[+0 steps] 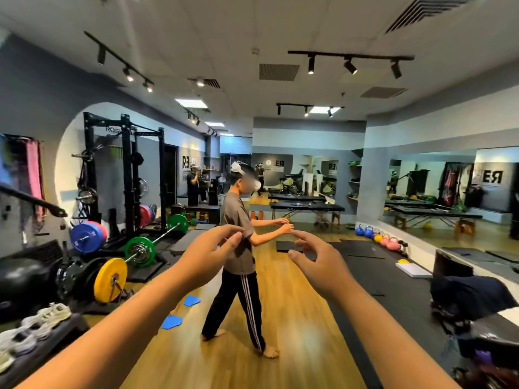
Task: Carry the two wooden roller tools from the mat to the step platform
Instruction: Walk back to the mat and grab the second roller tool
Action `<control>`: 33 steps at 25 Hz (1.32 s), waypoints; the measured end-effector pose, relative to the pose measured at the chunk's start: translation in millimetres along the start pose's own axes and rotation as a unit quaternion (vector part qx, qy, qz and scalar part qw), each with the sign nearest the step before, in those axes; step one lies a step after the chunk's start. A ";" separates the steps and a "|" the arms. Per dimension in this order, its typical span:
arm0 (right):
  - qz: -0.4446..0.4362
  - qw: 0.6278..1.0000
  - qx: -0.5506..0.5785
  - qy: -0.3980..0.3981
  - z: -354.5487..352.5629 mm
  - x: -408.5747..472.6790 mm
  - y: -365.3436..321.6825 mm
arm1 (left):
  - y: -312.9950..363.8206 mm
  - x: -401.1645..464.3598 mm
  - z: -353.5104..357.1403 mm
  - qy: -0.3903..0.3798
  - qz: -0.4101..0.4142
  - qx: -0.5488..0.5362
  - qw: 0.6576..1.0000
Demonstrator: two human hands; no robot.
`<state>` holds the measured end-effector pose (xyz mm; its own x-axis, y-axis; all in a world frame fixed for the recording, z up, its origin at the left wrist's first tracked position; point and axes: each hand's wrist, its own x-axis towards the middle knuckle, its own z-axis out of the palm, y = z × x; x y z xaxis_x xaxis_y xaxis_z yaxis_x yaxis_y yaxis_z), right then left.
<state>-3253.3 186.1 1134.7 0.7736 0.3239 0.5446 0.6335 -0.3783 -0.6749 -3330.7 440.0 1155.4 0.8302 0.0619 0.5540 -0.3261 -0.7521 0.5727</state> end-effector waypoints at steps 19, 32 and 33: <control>-0.007 0.997 -0.020 -0.070 97.1 356.1 217.9 | -197.0 329.3 129.0 0.026 -0.008 0.013 1.000; -0.037 0.997 -0.044 -0.044 224.9 655.3 324.0 | -415.4 594.7 133.9 0.033 0.027 0.028 0.999; -0.034 0.998 -0.045 -0.031 230.5 679.2 326.8 | -430.6 618.8 129.8 0.027 0.035 0.033 0.998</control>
<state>-2523.8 482.4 1169.2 0.7276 0.4045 0.5540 0.6860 -0.4287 -0.5880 -2617.9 717.0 1173.1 0.7798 0.0422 0.6246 -0.3509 -0.7968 0.4919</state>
